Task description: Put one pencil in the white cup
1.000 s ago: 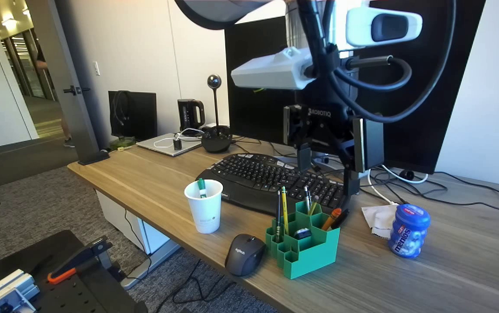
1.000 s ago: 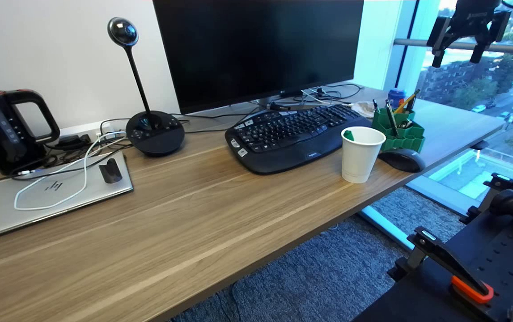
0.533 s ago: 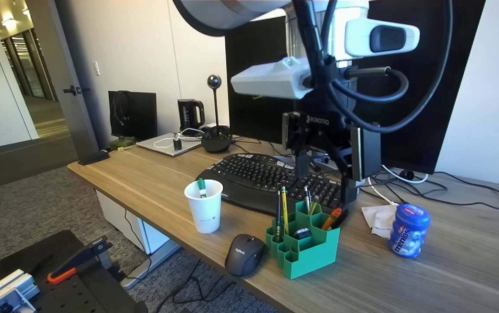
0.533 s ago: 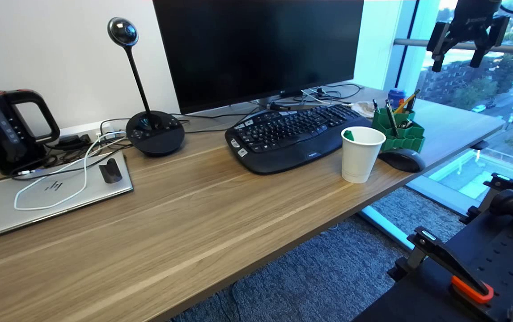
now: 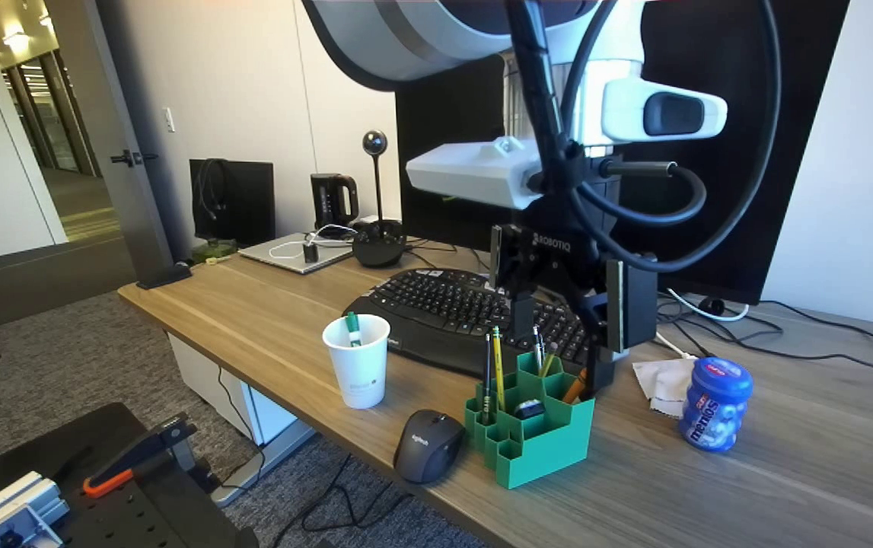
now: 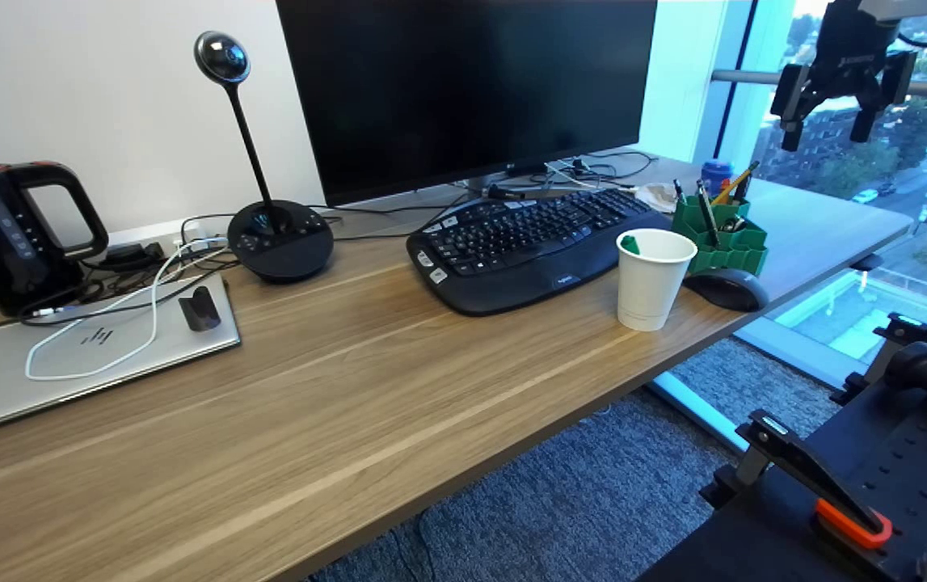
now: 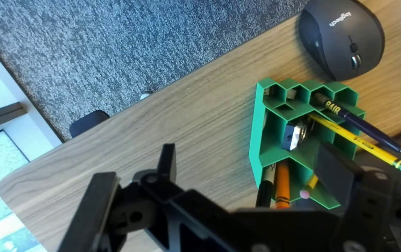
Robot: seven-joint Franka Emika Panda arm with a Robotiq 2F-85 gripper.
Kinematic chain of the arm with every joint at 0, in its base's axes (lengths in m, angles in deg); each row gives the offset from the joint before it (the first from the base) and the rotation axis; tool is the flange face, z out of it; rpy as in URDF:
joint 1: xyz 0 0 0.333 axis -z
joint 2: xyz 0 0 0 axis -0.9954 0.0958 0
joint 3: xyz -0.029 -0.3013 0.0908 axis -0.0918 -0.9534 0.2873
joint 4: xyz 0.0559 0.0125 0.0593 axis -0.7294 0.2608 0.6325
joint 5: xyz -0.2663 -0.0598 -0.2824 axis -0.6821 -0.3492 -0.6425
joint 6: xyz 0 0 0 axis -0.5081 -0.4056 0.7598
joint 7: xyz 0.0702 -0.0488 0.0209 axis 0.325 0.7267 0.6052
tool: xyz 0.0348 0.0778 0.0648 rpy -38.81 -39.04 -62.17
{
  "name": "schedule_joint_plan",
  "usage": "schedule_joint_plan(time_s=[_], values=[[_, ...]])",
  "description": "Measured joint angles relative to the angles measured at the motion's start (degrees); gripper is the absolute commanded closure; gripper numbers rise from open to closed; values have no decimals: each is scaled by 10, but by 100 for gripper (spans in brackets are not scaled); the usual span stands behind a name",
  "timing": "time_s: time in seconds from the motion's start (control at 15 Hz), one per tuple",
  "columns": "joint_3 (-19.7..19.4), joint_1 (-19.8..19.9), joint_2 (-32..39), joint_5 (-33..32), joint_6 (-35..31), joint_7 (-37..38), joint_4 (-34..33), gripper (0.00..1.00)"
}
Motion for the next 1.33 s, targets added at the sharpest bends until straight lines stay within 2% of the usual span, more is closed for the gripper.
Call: schedule_joint_plan(time_s=[1.0, 1.33], values=[[0, 2, 40, 6, 87, 21, -60, 0], [0, 2, 41, 6, 94, 22, -65, 0]])
